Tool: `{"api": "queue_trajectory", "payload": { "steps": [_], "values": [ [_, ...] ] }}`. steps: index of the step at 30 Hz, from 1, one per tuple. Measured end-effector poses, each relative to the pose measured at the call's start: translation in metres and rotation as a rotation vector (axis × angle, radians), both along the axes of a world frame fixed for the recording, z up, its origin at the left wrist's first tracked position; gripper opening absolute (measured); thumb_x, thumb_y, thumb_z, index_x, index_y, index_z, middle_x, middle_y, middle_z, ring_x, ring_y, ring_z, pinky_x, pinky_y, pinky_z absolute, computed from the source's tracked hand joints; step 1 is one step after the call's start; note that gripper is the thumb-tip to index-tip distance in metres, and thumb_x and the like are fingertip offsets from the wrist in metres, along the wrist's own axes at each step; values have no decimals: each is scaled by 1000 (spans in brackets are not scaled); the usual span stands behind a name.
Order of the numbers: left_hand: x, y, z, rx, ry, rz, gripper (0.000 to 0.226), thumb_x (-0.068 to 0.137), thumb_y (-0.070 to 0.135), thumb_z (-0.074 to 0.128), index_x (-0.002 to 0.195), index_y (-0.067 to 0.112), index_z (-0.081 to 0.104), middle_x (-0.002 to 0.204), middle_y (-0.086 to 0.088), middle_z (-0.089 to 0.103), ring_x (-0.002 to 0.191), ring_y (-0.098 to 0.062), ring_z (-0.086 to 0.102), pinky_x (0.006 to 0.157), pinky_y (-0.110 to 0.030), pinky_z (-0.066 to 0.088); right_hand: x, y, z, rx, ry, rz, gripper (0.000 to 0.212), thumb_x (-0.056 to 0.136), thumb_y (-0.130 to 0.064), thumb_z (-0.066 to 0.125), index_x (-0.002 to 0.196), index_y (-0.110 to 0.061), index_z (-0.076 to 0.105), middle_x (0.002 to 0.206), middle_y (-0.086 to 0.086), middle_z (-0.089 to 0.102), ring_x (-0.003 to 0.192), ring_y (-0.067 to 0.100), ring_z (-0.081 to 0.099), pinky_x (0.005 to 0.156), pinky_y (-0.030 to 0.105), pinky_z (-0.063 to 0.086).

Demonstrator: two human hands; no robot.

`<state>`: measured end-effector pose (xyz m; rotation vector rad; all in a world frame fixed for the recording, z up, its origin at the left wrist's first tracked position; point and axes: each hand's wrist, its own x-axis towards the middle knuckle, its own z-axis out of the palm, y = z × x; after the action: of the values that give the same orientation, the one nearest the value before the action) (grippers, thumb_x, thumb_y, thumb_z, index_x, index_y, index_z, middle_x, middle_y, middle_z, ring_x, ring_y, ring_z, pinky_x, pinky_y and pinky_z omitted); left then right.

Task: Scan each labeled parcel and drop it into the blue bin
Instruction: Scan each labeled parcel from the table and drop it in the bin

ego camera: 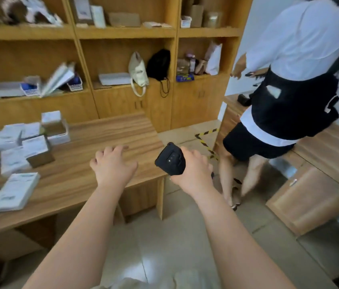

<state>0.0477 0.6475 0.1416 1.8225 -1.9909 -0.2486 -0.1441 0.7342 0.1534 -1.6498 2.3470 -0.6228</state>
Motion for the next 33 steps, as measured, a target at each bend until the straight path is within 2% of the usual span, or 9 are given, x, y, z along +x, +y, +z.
{"api": "queue_trajectory", "payload": {
  "steps": [7,13,18,23,28,33],
  "values": [
    [123,-64,-25,94,0,276,57,85,48,66,138,35,51,142,-7,50,136,-33,36,112,-53,28,121,-116,-17,94,-3,223,80,71,-33,78,141,-30,37,132,0,42,124,29,38,97,48,30],
    [199,-85,-49,214,17,505,57,83,47,66,137,34,52,141,-6,50,131,-33,37,106,-51,29,182,-185,-34,158,-59,381,86,73,-36,77,147,-31,34,132,-2,43,124,27,39,97,45,32],
    [248,-112,-60,286,-7,663,61,84,48,64,140,32,49,144,-6,47,132,-34,36,105,-53,31,224,-246,-45,212,-93,523,80,74,-35,77,144,-30,37,131,-2,43,126,26,38,99,43,33],
    [283,-167,-54,274,14,767,60,85,51,65,139,31,49,141,-6,48,131,-32,36,104,-51,31,266,-327,-44,211,-86,647,75,73,-37,79,138,-30,42,125,-2,45,122,28,41,97,44,34],
    [332,-228,-28,185,129,976,59,83,45,66,138,33,50,135,-8,49,131,-33,33,107,-53,27,311,-399,-36,180,-84,778,86,74,-42,80,146,-31,35,134,-1,43,129,27,37,101,45,32],
    [362,-249,-43,261,133,1033,59,83,42,66,139,34,48,136,-8,49,134,-34,31,110,-53,24,353,-434,-58,232,-94,816,87,70,-43,79,145,-33,36,134,-4,44,129,26,40,102,44,35]
  ]
}}
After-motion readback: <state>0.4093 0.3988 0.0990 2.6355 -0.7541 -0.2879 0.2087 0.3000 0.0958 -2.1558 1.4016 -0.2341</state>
